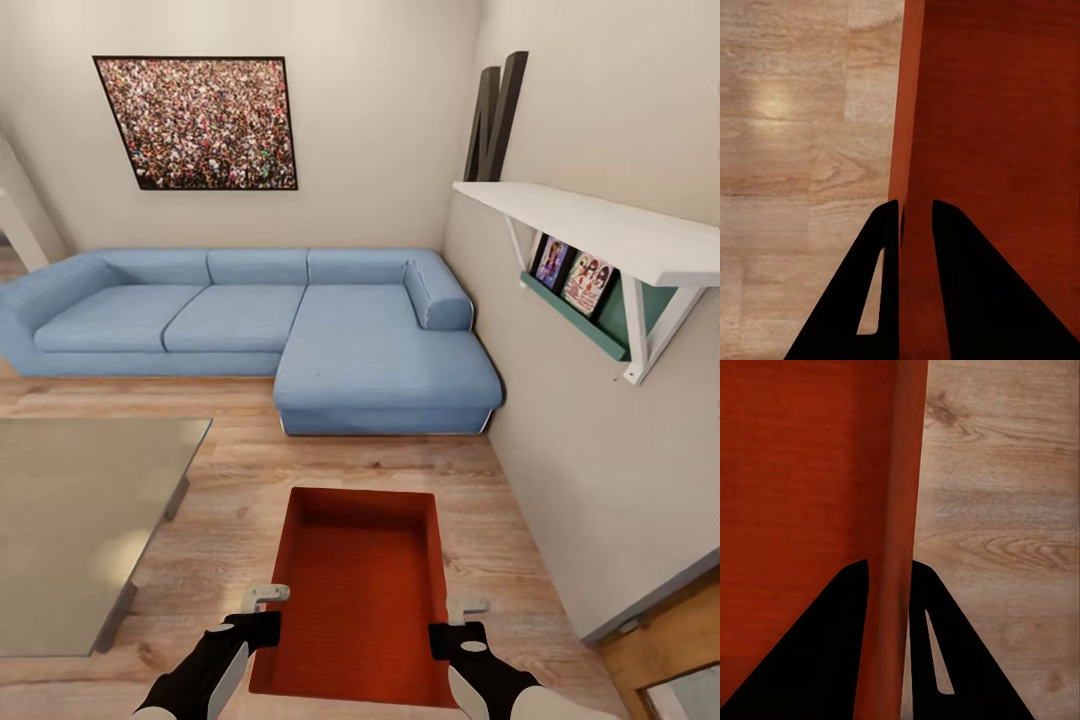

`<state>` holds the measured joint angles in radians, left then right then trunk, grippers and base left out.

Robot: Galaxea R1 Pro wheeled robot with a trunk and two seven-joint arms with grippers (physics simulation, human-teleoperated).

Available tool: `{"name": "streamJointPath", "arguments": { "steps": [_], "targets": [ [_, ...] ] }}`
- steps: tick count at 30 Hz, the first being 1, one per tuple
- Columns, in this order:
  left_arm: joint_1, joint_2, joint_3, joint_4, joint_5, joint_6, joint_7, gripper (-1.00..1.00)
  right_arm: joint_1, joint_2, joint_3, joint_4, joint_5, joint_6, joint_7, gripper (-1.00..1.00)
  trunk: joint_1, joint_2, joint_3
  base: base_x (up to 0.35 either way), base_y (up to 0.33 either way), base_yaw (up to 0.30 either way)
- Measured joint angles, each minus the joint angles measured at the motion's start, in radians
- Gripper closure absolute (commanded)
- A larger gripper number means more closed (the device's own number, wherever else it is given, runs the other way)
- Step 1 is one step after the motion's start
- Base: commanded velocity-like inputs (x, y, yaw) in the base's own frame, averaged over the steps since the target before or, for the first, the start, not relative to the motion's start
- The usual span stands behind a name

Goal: Move the two storage containers from the living room to the garage. In the garage, place one container on the floor and stack the other container on top of it (either order is fine).

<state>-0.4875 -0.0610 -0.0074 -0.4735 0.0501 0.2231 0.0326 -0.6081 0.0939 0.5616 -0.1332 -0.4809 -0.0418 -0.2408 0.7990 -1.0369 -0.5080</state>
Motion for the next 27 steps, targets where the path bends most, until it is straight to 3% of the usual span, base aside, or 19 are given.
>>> {"name": "streamJointPath", "arguments": {
  "steps": [27],
  "targets": [
    [0.000,0.000,0.000,0.000,0.001,-0.003,0.000,1.00,0.000,0.000,0.007,-0.005,-0.004,0.002,-0.007,1.00,-0.104,0.189,0.126,0.000,0.000,0.000]
  ]
}}
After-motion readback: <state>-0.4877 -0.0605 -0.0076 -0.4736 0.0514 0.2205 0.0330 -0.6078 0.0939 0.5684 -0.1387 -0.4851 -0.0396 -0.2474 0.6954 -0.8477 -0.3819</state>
